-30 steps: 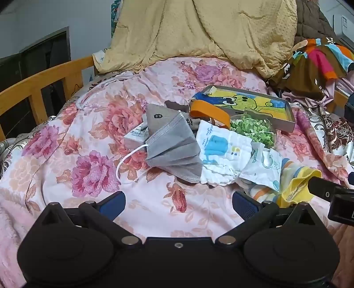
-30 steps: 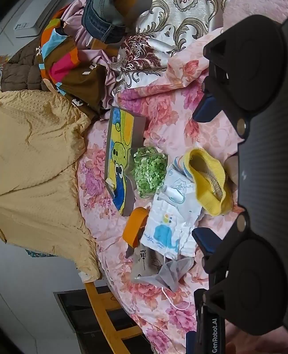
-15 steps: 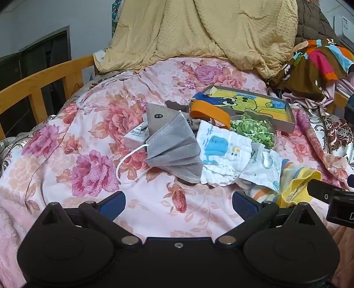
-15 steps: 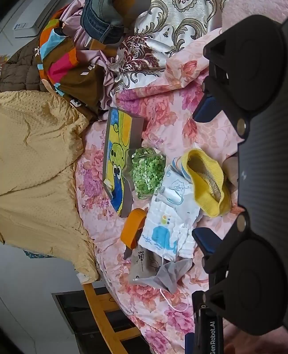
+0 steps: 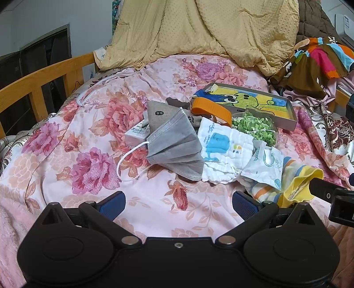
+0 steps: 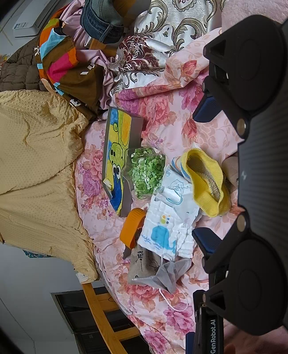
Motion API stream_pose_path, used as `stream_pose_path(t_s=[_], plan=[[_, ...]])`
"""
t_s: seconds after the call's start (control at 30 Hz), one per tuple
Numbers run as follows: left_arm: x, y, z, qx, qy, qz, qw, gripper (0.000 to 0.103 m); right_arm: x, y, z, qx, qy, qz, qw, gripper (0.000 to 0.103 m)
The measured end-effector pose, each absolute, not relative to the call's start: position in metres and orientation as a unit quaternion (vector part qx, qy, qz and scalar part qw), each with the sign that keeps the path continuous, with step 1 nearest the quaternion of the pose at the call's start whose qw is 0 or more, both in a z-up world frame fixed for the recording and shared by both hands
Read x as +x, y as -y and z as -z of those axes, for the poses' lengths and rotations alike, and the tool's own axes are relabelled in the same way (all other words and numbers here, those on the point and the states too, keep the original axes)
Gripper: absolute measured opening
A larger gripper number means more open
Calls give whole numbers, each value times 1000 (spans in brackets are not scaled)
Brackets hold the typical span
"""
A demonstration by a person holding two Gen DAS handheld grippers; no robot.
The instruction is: Organize soft objects
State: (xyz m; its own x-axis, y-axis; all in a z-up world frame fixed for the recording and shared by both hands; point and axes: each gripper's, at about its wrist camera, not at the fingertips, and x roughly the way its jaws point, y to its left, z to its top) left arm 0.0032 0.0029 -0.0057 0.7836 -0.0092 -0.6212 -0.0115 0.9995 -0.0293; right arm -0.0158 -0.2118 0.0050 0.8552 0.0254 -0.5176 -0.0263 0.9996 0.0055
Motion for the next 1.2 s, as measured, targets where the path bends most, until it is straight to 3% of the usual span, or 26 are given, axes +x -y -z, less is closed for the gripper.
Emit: stream_pose_path(t_s=[1.2], plan=[[4, -3, 5, -16, -330, -4, 944, 102, -15, 212, -5, -1, -270, -13, 963, 103]])
